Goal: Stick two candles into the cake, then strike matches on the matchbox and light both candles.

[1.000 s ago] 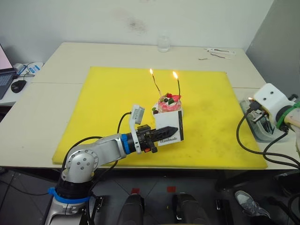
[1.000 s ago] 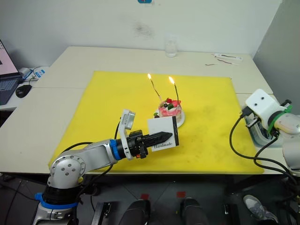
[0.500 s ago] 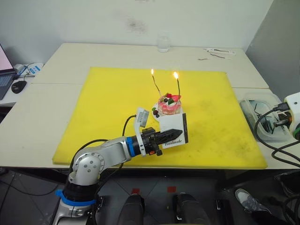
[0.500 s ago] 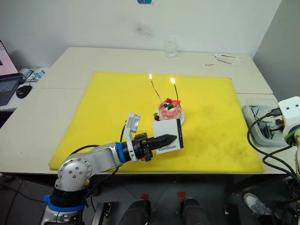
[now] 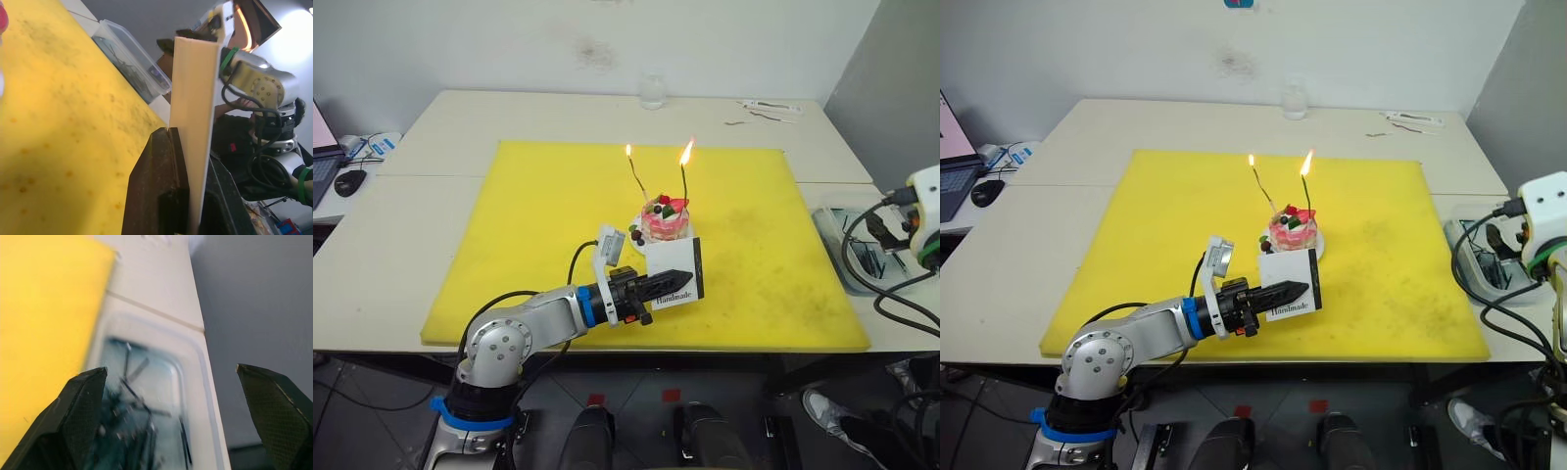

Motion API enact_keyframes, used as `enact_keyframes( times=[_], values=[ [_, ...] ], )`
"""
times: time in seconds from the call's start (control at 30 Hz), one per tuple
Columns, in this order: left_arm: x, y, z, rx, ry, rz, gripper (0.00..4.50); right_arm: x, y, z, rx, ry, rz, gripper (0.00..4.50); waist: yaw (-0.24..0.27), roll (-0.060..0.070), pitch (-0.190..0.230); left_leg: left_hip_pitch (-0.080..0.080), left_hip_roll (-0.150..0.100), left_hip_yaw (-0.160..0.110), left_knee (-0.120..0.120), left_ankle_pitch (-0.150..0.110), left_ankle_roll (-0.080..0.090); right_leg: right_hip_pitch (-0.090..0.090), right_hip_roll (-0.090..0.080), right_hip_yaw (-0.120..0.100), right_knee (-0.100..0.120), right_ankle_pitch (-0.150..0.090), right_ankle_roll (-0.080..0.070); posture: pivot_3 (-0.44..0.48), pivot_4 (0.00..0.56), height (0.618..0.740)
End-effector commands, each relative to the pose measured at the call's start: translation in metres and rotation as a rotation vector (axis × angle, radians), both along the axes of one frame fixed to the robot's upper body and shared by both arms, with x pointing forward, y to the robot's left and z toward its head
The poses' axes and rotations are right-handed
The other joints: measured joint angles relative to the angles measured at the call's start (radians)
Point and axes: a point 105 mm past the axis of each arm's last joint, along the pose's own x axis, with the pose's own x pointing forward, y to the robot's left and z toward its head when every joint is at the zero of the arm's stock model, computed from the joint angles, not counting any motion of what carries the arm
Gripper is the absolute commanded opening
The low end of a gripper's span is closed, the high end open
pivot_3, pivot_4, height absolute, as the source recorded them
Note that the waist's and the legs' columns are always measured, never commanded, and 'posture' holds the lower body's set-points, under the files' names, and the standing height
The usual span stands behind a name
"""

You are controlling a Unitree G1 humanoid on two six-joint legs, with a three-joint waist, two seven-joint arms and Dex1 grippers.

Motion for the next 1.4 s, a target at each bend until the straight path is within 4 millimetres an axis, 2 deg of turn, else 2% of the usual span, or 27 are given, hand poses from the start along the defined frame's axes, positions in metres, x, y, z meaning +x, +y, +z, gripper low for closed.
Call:
enact_keyframes(
  times=[0.03, 0.07, 0.1, 0.17, 0.27, 0.37, 0.57, 0.7, 0.83, 0.97, 1.1, 1.2, 1.27, 1.33, 1.4],
  values=[
    [0.004, -0.008, -0.005, 0.015, 0.074, -0.023, 0.00, -0.006, 0.080, 0.015, -0.010, -0.021, 0.408, 4.49, -0.003, 0.000, 0.000, 0.000, 0.000, 0.000, 0.000, 0.000, 0.000, 0.000, 0.000, 0.000, 0.000, 0.000, 0.000, 0.000, 0.150, 0.740],
    [0.003, -0.009, -0.013, 0.048, 0.127, -0.036, 0.00, -0.017, 0.111, 0.005, 0.032, 0.036, 0.588, 4.49, -0.006, 0.000, 0.000, 0.000, 0.001, -0.001, 0.000, 0.000, 0.000, 0.000, 0.001, 0.000, 0.000, 0.000, 0.000, 0.000, 0.150, 0.740],
    [0.006, -0.008, -0.020, 0.064, 0.192, -0.027, 0.00, -0.036, 0.141, -0.010, 0.092, 0.128, 0.779, 4.49, -0.006, 0.000, 0.000, 0.000, 0.001, -0.001, 0.000, 0.000, 0.000, 0.000, 0.002, -0.001, 0.000, 0.000, 0.000, 0.000, 0.150, 0.740],
    [0.012, -0.007, -0.025, 0.072, 0.279, -0.009, 0.00, -0.067, 0.171, -0.028, 0.131, 0.252, 1.004, 4.49, -0.004, 0.000, 0.000, 0.000, 0.001, -0.004, 0.000, 0.000, 0.000, 0.001, 0.002, -0.002, 0.000, 0.000, 0.002, 0.000, 0.150, 0.740],
    [0.023, -0.005, -0.026, 0.075, 0.389, 0.024, 0.00, -0.093, 0.186, -0.048, 0.049, 0.347, 1.179, 4.49, 0.003, 0.000, 0.000, -0.002, 0.000, -0.006, 0.000, 0.000, 0.000, 0.001, 0.001, -0.004, 0.000, 0.002, 0.006, 0.000, 0.150, 0.740],
    [0.029, -0.002, -0.032, 0.106, 0.467, 0.040, 0.00, -0.090, 0.193, -0.048, 0.070, 0.319, 1.204, 4.49, -0.003, 0.000, 0.000, -0.001, 0.000, -0.004, 0.001, 0.000, 0.000, 0.002, 0.000, -0.002, -0.001, 0.001, 0.005, 0.000, 0.150, 0.740],
    [0.033, 0.003, -0.041, 0.165, 0.558, 0.059, 0.00, -0.071, 0.193, -0.046, 0.079, 0.242, 1.131, 4.49, -0.012, 0.000, 0.000, 0.003, 0.000, -0.002, 0.002, 0.000, 0.000, 0.003, 0.000, -0.001, 0.001, 0.002, 0.003, 0.000, 0.150, 0.740],
    [0.034, 0.008, -0.046, 0.195, 0.581, 0.085, 0.00, -0.066, 0.188, -0.050, 0.069, 0.230, 1.098, 4.49, -0.011, 0.000, 0.000, 0.001, 0.000, -0.002, 0.000, 0.000, 0.000, 0.002, 0.000, -0.001, 0.000, 0.002, 0.002, 0.000, 0.150, 0.740],
    [0.035, 0.015, -0.048, 0.210, 0.580, 0.125, 1.09, -0.062, 0.184, -0.052, 0.076, 0.206, 1.071, 4.50, -0.009, 0.000, 0.000, 0.001, 0.000, -0.002, 0.000, 0.000, 0.000, 0.002, 0.000, -0.001, 0.000, 0.004, 0.006, 0.000, 0.150, 0.740],
    [0.032, 0.024, -0.047, 0.235, 0.565, 0.140, 2.32, -0.059, 0.180, -0.056, 0.080, 0.198, 1.047, 4.50, -0.010, 0.000, 0.000, 0.001, 0.000, -0.002, 0.000, 0.000, 0.000, 0.001, 0.000, -0.001, 0.000, 0.001, 0.002, 0.000, 0.150, 0.740],
    [0.028, 0.046, -0.048, 0.302, 0.526, 0.190, 3.58, -0.055, 0.171, -0.061, 0.075, 0.193, 1.010, 4.50, -0.012, 0.000, 0.000, 0.002, 0.000, -0.002, 0.000, 0.000, 0.000, 0.002, 0.000, -0.001, 0.000, 0.001, 0.001, 0.000, 0.150, 0.740],
    [0.029, 0.071, -0.041, 0.363, 0.460, 0.254, 4.45, -0.050, 0.161, -0.062, 0.080, 0.173, 0.964, 4.50, -0.016, 0.000, 0.000, 0.003, 0.001, -0.001, 0.000, 0.000, 0.000, 0.002, 0.001, 0.000, 0.001, 0.001, 0.001, 0.000, 0.150, 0.740],
    [0.031, 0.088, -0.028, 0.403, 0.383, 0.300, 4.48, -0.045, 0.151, -0.063, 0.079, 0.155, 0.917, 4.50, -0.016, 0.000, 0.000, 0.003, 0.002, -0.001, 0.000, 0.000, 0.000, 0.002, 0.001, 0.000, 0.001, 0.001, 0.001, 0.000, 0.150, 0.740],
    [0.039, 0.107, -0.005, 0.418, 0.251, 0.378, 4.48, -0.036, 0.135, -0.061, 0.105, 0.130, 0.823, 4.50, -0.016, 0.000, 0.000, 0.003, 0.002, -0.001, 0.000, 0.000, 0.000, 0.001, 0.001, 0.000, 0.001, 0.001, 0.001, 0.000, 0.150, 0.740],
    [0.048, 0.121, 0.018, 0.451, 0.046, 0.444, 4.48, -0.032, 0.123, -0.060, 0.139, 0.115, 0.759, 4.50, -0.014, 0.000, 0.000, 0.003, 0.002, 0.000, 0.000, 0.000, 0.000, 0.001, 0.001, 0.000, 0.001, 0.001, 0.000, 0.000, 0.150, 0.740]
  ],
)
